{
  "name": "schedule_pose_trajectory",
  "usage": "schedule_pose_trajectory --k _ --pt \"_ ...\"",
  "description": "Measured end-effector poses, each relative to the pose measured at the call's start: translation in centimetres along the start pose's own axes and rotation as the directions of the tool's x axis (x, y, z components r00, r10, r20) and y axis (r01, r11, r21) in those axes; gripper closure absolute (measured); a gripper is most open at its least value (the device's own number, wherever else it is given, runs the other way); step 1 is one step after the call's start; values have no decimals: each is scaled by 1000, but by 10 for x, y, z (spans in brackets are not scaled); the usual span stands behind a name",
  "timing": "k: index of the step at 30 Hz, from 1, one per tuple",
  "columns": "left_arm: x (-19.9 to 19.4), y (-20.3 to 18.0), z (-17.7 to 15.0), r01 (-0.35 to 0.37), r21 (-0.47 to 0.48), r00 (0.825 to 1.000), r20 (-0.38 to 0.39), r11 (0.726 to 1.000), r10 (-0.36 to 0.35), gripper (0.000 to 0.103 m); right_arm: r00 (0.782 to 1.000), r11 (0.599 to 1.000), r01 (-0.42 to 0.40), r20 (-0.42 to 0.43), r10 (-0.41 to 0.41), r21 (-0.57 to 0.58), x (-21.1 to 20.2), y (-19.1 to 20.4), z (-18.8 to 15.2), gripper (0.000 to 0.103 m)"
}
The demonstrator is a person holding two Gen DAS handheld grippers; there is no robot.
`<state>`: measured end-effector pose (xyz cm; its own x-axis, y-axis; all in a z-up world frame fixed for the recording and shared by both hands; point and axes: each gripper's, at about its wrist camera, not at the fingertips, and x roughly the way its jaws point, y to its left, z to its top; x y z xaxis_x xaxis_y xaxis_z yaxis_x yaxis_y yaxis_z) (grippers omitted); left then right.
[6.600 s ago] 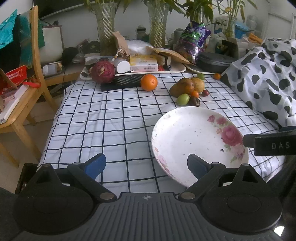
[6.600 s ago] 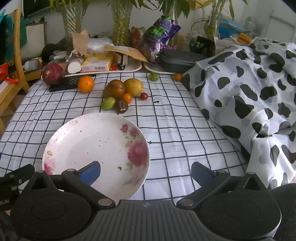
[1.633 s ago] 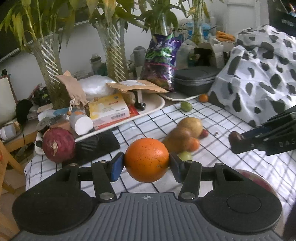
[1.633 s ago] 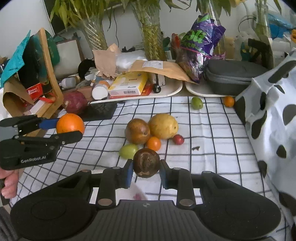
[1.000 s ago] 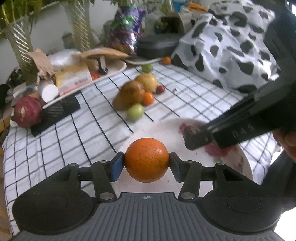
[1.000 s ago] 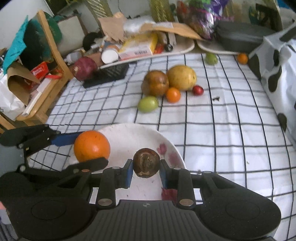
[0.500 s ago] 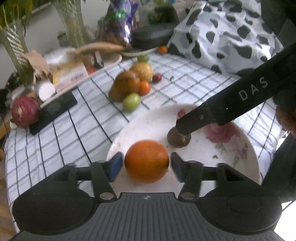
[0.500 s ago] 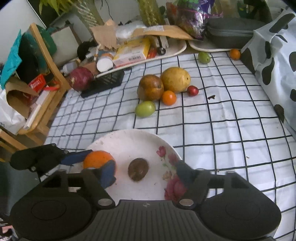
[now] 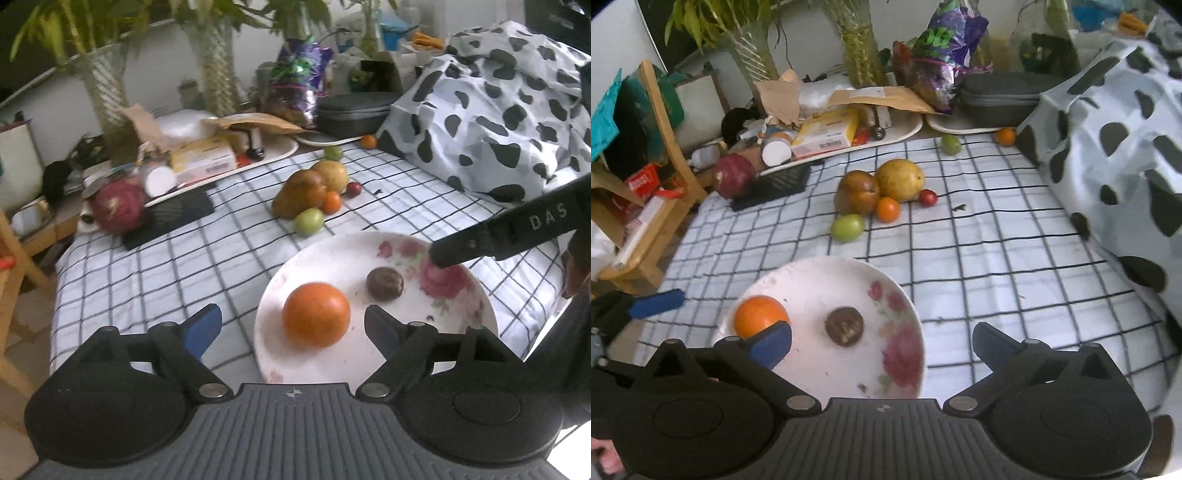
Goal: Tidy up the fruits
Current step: 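Lift both open tools away from the plate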
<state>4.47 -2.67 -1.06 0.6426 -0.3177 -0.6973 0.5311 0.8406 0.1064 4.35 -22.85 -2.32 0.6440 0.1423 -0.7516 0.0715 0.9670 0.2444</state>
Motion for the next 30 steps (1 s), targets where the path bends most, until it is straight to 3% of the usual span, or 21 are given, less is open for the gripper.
schedule_pose_trajectory --k 9,30 --pt "-20 12 -18 -23 -107 1000 7 994 24 19 995 989 95 20 -93 -109 -8 14 -22 0" --pt "-19 25 -13 -87 -162 995 23 983 92 19 990 980 131 64 -123 -151 -7 21 -23 0"
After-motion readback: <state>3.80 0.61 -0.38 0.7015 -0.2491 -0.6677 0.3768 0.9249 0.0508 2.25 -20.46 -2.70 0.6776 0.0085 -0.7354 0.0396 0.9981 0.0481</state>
